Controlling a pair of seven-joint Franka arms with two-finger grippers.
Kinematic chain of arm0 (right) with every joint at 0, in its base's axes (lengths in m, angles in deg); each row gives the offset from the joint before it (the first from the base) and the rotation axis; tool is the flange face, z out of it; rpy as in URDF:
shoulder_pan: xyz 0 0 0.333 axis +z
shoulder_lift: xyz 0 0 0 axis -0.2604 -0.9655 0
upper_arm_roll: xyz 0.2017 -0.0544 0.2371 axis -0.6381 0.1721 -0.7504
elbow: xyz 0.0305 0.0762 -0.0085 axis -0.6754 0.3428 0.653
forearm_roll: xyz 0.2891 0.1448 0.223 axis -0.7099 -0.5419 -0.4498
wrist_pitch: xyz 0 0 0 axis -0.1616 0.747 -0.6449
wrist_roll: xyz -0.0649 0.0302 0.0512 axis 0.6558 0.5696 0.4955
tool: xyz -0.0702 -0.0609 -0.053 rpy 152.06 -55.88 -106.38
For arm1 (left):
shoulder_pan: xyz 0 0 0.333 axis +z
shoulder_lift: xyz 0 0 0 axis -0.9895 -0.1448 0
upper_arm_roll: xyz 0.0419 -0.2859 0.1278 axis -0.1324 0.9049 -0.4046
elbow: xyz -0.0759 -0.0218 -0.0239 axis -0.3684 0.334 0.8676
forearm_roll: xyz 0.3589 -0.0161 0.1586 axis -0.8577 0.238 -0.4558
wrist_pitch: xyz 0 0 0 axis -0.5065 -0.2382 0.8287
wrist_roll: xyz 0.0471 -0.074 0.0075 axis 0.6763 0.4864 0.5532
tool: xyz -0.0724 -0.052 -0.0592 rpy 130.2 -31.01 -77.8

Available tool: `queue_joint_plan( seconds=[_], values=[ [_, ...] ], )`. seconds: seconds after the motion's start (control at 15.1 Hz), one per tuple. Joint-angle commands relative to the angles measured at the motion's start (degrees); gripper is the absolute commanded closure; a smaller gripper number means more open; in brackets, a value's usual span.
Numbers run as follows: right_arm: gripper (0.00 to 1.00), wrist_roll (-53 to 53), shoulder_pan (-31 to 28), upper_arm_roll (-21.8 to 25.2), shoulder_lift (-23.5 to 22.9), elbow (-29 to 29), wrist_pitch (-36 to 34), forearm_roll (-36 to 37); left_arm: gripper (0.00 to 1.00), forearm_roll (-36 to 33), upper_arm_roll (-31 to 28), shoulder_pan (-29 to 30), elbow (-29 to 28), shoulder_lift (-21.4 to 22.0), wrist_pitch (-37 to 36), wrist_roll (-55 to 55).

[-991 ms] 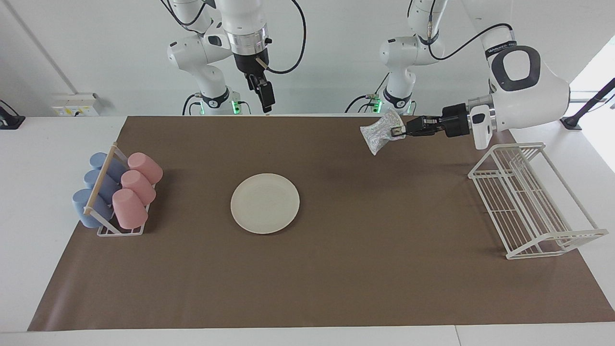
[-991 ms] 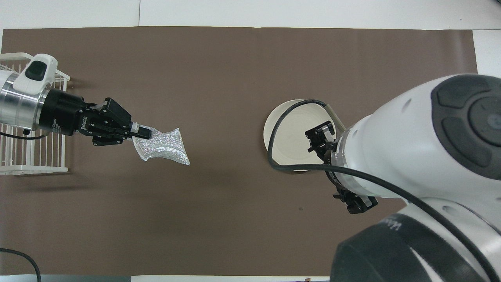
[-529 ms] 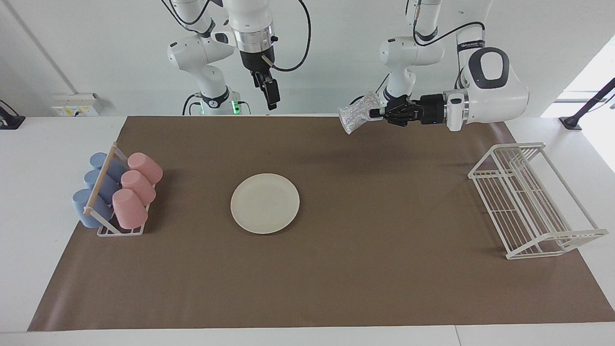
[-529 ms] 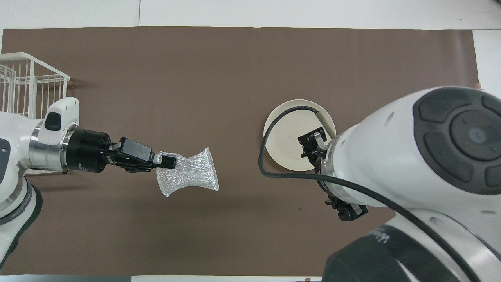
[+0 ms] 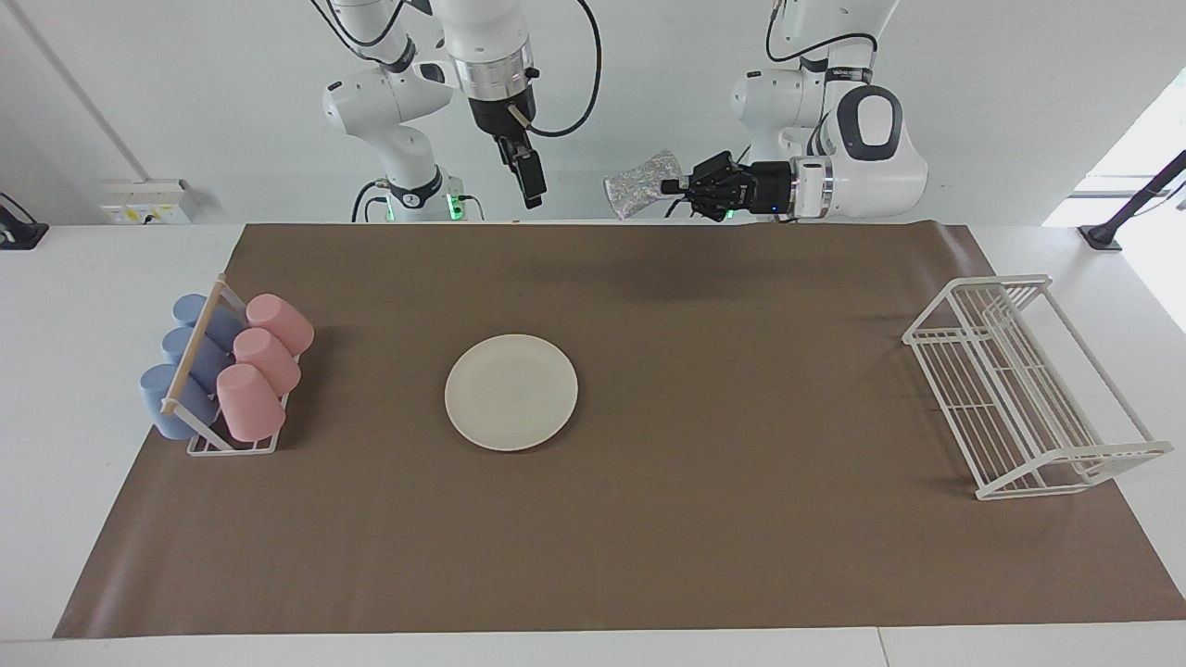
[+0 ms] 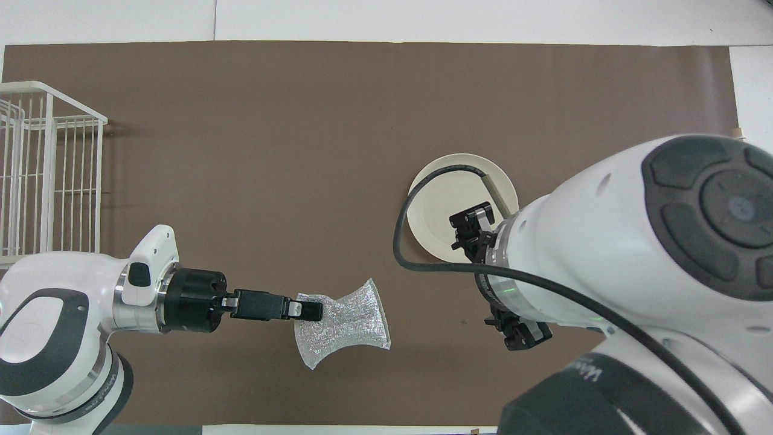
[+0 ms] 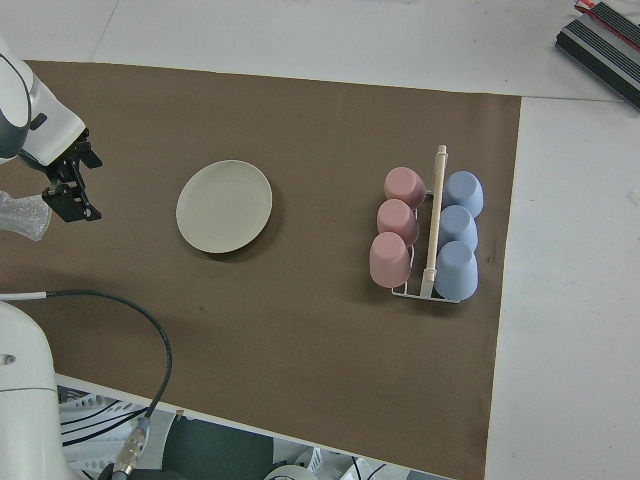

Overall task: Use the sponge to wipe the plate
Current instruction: 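Grasp the sponge with the right gripper from the left gripper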

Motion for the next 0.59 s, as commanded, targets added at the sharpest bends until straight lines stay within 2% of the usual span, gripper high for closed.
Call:
queue_joint_plan(
  seconds=[0.0,0.26,0.53],
  values=[
    [0.0,-5.2,1.9,-0.9,2.4,3.6,3.5,-1.1,1.0,4.4,-0.7,-1.3,-5.9,5.4,1.8,-3.3],
    [0.0,-15.0,6.8,-1.7,2.9,4.7,5.6,-1.2,1.0,5.9,-0.6,-1.5,-6.1,5.5,1.4,-3.5],
    [0.0,-25.1,12.8,-1.9,4.4,9.7,13.4,-2.3,1.0,6.5,-0.7,-1.9,-6.1,5.7,0.9,-3.4]
  ],
)
